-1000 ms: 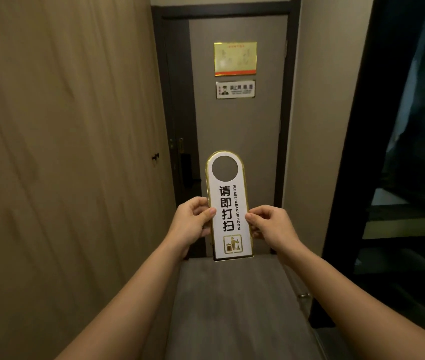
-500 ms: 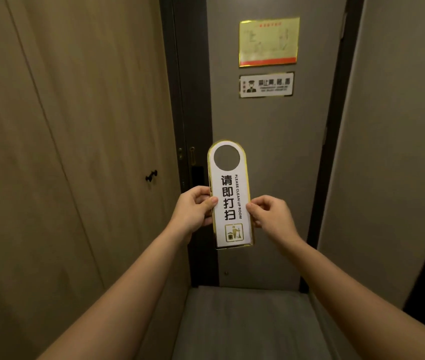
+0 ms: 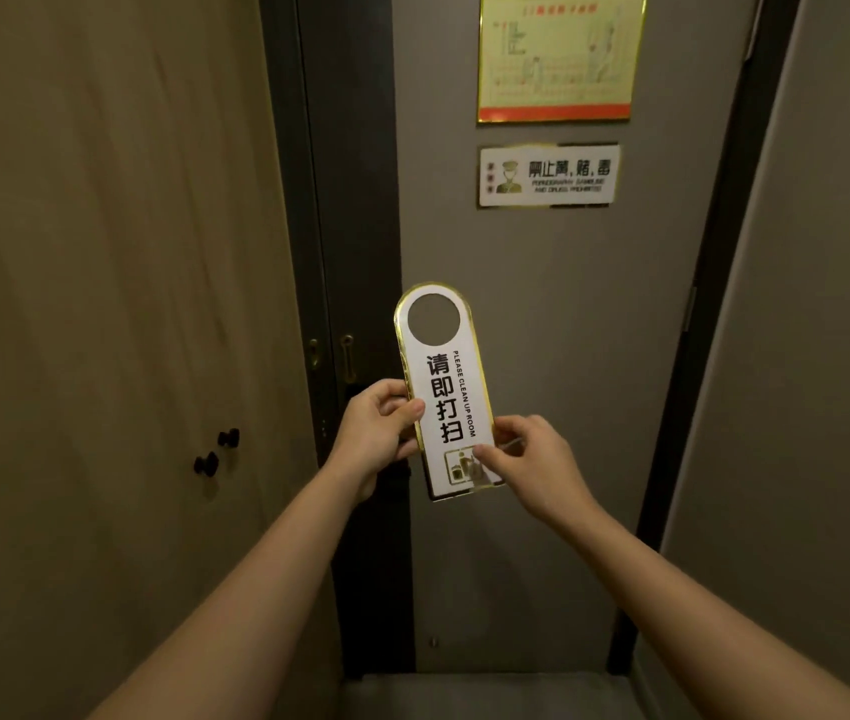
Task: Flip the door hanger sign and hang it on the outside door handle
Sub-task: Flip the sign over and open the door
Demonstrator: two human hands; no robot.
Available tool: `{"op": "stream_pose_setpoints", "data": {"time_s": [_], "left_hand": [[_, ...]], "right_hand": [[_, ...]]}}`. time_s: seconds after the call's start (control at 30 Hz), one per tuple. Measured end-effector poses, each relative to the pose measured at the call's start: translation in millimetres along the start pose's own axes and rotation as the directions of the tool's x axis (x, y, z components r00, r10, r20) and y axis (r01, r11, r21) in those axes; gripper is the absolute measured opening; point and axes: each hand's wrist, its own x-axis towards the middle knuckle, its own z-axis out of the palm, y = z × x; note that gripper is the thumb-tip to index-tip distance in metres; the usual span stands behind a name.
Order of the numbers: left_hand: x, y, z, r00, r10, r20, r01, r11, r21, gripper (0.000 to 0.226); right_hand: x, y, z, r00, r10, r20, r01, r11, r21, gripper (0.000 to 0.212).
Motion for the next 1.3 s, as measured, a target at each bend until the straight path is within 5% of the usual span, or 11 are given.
{"op": "stream_pose_setpoints", "data": {"time_s": [0.17,0.43,0.7,0.9,1.13,1.23,1.3], "left_hand": [[110,1,2,0.999,0.016,0.028,-0.016,1.000,0.001,0.017],[176,3,24,0.999,0.037,-0.021,-0.038,0.998,-0.045,0.015],[209,9,55,0.999,0.040,-0.007,-0.040,0.995,-0.095,0.023],[220,16,71,0.989,0.086,0.119,-0.074,0.992,-0.105,0.032],[226,17,78,0.967,0.079,0.244,-0.025,0.976,-0.217,0.070],[229,17,81,0.952,0.048,0.304,0.028,0.970,-0.243,0.090],[228,19,84,0.941,0.031,0.336,0.055,0.969,-0.242,0.105]], "right_hand": [[91,12,32,0.998,0.065,-0.015,-0.065,0.998,-0.003,0.064],[165,21,53,0.993,0.077,-0.090,-0.091,0.983,-0.157,0.098],[206,39,29,0.991,0.005,-0.132,-0.032,0.978,-0.204,0.091],[224,57,-1,1.000,0.013,0.024,-0.015,0.998,0.056,0.074],[223,70,-23,0.955,-0.084,0.283,-0.060,0.883,0.465,0.055],[224,78,-26,0.929,-0.119,0.349,-0.094,0.840,0.535,0.078],[224,81,-29,0.919,-0.128,0.372,-0.105,0.831,0.547,0.073]]}}
